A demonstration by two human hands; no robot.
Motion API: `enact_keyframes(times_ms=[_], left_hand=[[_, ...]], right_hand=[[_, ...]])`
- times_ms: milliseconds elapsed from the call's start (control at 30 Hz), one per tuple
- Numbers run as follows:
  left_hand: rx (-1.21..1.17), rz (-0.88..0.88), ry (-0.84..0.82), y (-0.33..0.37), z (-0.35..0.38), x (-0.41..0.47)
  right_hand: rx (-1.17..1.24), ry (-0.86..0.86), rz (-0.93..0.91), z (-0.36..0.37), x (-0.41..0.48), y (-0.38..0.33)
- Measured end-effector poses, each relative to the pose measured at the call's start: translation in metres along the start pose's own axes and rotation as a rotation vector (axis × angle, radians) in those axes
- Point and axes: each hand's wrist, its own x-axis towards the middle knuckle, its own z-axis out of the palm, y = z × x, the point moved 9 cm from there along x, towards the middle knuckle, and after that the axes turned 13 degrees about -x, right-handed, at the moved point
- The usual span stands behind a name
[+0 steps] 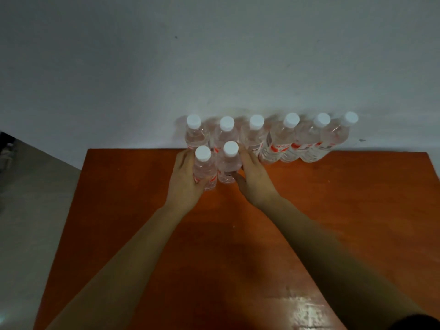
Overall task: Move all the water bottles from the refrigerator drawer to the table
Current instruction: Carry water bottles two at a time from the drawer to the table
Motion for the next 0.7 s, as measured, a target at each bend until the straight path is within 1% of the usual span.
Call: enact_keyframes(times_ms=[133, 233, 300, 367, 433, 500, 600, 700], left_hand=[[-0.002, -0.034, -0.003, 0.013, -0.007, -0.008], [0.011, 0.007, 0.006, 0.048, -0.019, -0.018], [0.058, 0.064, 0.035, 0.081, -0.029, -0.026], [0.162, 0.129, 0.073, 0.118, -0.036, -0.038], [0.293, 0.218, 0.128, 0.157, -0.038, -0.052], [0.365, 0.298, 0.18, 0.196, -0.031, -0.07], [0.45, 0.386, 0.201, 0.257, 0.005, -0.099], [0.489, 0.477, 0.137, 0.321, 0.076, -0.135]], right_hand=[[-0.107, -0.077, -0.03, -0.012, -0.006, -0.012], [-0.098, -0.031, -0.071, -0.045, -0.022, -0.02], [-0.079, 0.039, -0.075, -0.074, -0.038, -0.024], [-0.105, 0.132, -0.07, -0.107, -0.06, -0.025], [-0.179, 0.25, -0.058, -0.143, -0.087, -0.021], [-0.28, 0.353, -0.046, -0.178, -0.121, -0.01], [-0.468, 0.452, 0.003, -0.228, -0.185, 0.023], [-0.602, 0.554, 0.146, -0.282, -0.276, 0.079]])
